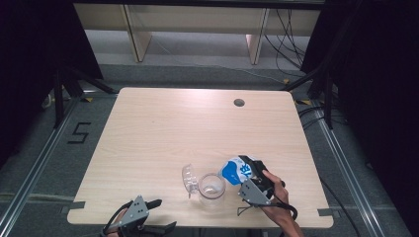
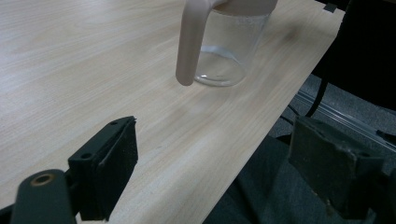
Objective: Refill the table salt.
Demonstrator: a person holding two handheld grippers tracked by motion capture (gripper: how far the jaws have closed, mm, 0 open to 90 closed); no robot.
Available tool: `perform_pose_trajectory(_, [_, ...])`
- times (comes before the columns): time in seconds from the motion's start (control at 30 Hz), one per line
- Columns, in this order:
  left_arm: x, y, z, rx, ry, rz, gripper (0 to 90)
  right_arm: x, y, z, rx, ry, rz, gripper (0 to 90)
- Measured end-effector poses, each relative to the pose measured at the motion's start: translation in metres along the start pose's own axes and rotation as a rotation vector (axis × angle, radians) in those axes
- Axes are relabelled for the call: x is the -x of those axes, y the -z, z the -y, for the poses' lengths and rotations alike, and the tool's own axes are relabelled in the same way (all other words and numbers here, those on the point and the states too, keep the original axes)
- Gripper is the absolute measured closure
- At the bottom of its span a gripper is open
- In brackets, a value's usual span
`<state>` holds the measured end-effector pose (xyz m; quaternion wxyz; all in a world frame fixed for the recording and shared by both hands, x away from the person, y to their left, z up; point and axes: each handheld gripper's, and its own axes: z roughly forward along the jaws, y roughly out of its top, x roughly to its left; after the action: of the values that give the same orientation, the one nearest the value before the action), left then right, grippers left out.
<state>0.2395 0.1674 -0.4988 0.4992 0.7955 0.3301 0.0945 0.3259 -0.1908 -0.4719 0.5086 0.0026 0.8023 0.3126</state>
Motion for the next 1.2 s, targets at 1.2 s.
perform_pose_trajectory(1.2, [-0.0002, -0.0002, 0.0003, -0.003, 0.002, 0.002, 15.1, -0.003, 0.0006, -0.0057, 0.003, 0.053, 0.022, 45.8])
